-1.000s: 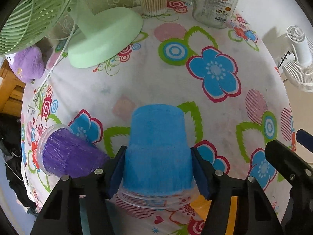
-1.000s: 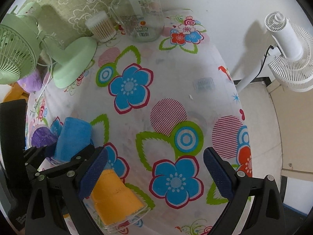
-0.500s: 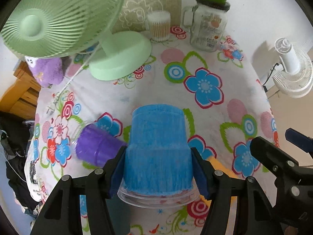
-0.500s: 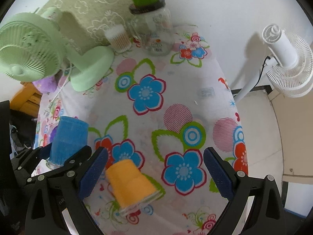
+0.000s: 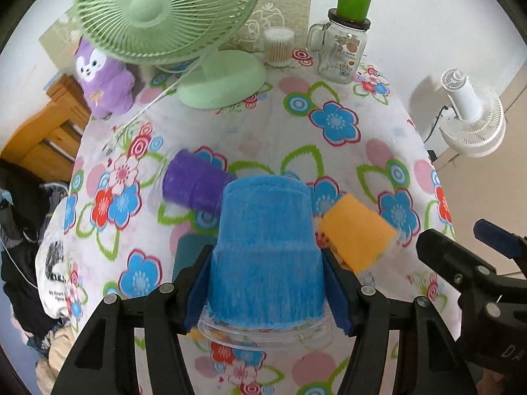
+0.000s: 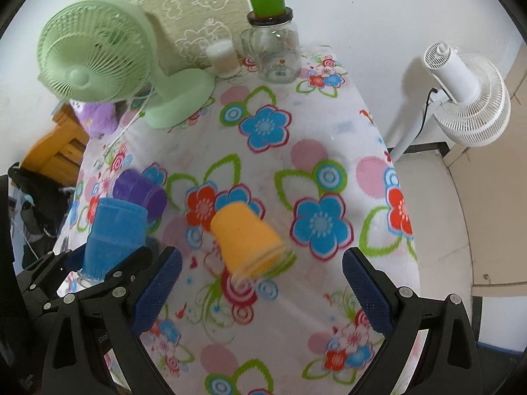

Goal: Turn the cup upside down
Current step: 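Lift the blue cup with the left tool, turning it bottom up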

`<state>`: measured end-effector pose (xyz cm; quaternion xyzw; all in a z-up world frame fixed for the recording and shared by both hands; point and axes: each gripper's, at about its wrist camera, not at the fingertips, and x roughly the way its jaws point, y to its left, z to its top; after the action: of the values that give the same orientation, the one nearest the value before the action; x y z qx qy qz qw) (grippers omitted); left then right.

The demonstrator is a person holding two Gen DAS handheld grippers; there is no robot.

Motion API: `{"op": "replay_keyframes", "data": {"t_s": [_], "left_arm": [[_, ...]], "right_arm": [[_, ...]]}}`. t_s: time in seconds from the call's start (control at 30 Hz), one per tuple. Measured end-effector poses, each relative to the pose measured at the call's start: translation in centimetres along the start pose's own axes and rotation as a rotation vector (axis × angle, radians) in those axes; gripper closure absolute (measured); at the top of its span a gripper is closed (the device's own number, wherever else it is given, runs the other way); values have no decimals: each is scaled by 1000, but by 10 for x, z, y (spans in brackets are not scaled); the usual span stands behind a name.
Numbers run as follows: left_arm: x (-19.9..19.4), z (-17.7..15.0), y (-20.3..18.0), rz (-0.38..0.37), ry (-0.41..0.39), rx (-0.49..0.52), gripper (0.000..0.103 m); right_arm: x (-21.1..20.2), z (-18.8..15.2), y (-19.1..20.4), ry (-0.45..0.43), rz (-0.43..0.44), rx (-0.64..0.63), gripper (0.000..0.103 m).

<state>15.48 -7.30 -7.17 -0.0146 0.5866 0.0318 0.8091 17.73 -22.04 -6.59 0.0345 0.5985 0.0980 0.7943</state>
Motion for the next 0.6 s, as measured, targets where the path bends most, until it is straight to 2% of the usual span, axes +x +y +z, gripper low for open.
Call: {"op": "replay_keyframes", "data": {"t_s": [0.3,0.6], "left_arm": [[-10,-46,14,-3,-4,-17,38],[0,-81,22,-28,25,-26,38]], "right_arm": [[-6,-45,20,21,-2,-20,4],[1,-81,26,44,-14,4,4]]}}
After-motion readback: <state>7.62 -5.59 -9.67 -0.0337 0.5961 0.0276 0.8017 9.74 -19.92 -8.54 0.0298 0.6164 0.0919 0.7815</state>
